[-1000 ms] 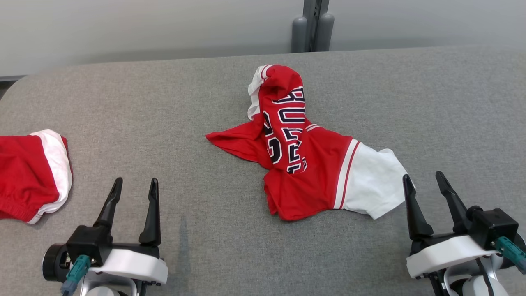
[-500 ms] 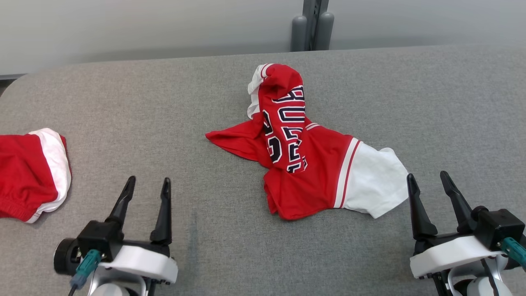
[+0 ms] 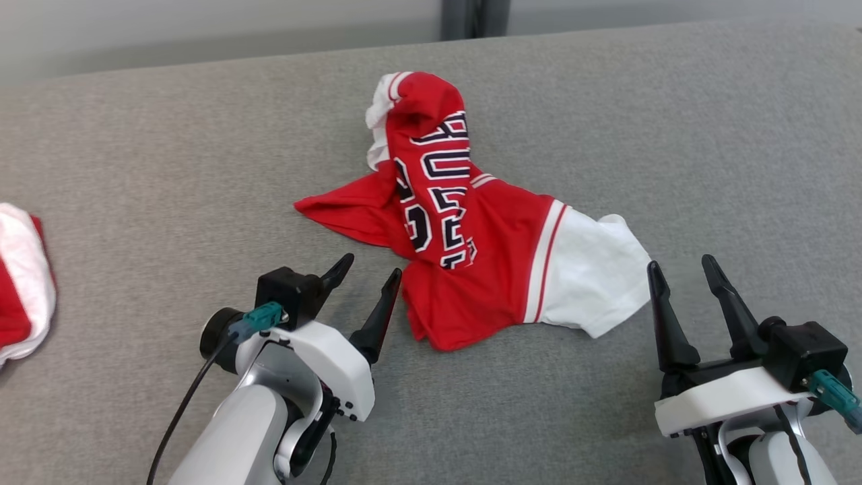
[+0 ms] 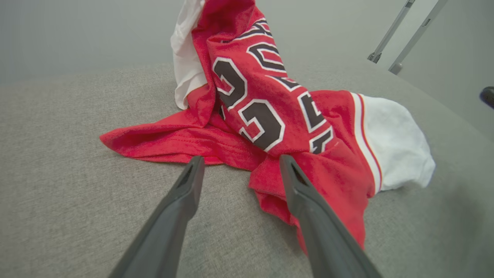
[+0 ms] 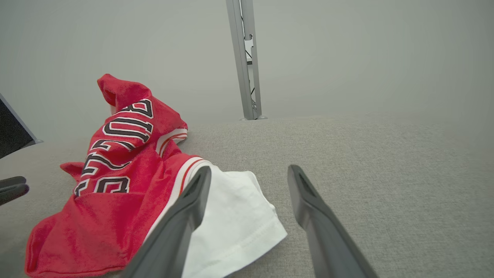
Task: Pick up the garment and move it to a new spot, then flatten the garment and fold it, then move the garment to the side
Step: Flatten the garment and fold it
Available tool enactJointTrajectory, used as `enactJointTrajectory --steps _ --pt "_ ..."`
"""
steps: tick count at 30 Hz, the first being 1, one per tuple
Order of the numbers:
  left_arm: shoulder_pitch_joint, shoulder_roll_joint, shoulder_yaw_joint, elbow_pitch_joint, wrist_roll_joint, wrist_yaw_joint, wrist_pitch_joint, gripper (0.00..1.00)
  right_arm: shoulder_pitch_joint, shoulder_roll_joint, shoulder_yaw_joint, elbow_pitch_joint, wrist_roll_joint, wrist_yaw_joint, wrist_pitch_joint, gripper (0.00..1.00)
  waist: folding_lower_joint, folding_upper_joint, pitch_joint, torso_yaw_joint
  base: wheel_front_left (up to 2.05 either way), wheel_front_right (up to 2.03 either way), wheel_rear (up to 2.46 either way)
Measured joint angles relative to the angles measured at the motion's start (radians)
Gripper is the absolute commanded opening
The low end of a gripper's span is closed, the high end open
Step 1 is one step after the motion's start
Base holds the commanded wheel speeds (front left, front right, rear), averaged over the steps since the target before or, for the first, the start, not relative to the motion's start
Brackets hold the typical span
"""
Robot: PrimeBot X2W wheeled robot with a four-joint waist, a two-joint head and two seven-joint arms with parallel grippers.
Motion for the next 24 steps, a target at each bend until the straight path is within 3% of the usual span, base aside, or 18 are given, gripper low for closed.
enactJointTrajectory --steps 8,9,10,11,12,18,24 --pt "-0.075 -0.015 -0.028 0.154 -0.045 -0.05 0.089 1.0 -0.014 0.002 -0.005 0.034 0.017 0.0 -0.028 1.0 0.0 0.0 0.05 -0.062 0.0 0.0 0.0" --pt "-0.077 -0.016 -0.03 0.167 -0.056 -0.055 0.096 0.91 -0.017 0.002 -0.007 0.039 0.018 0.0 -0.032 1.0 0.0 0.0 0.055 -0.068 0.0 0.0 0.0" --pt "-0.078 -0.017 -0.034 0.179 -0.063 -0.062 0.101 0.7 -0.021 0.002 -0.007 0.044 0.018 0.0 -0.036 1.0 0.0 0.0 0.058 -0.072 0.0 0.0 0.0" --pt "-0.082 -0.017 -0.037 0.188 -0.071 -0.068 0.107 0.19 -0.024 0.002 -0.007 0.047 0.018 0.0 -0.037 1.0 0.0 0.0 0.061 -0.075 0.0 0.0 0.0" --pt "-0.089 -0.017 -0.04 0.194 -0.077 -0.072 0.108 0.0 -0.028 0.002 -0.007 0.05 0.018 0.0 -0.039 1.0 0.0 0.0 0.063 -0.078 0.0 0.0 0.0" --pt "-0.097 -0.01 -0.035 0.19 -0.073 -0.067 0.047 0.0 -0.033 0.003 -0.013 0.059 0.019 0.0 -0.05 1.0 0.0 0.0 0.065 -0.075 0.0 0.0 0.0" --pt "-0.061 0.017 -0.001 0.073 -0.047 -0.004 -0.037 0.0 -0.034 0.003 -0.019 0.067 0.026 0.0 -0.053 1.0 0.0 0.0 0.055 -0.057 0.0 0.0 0.0"
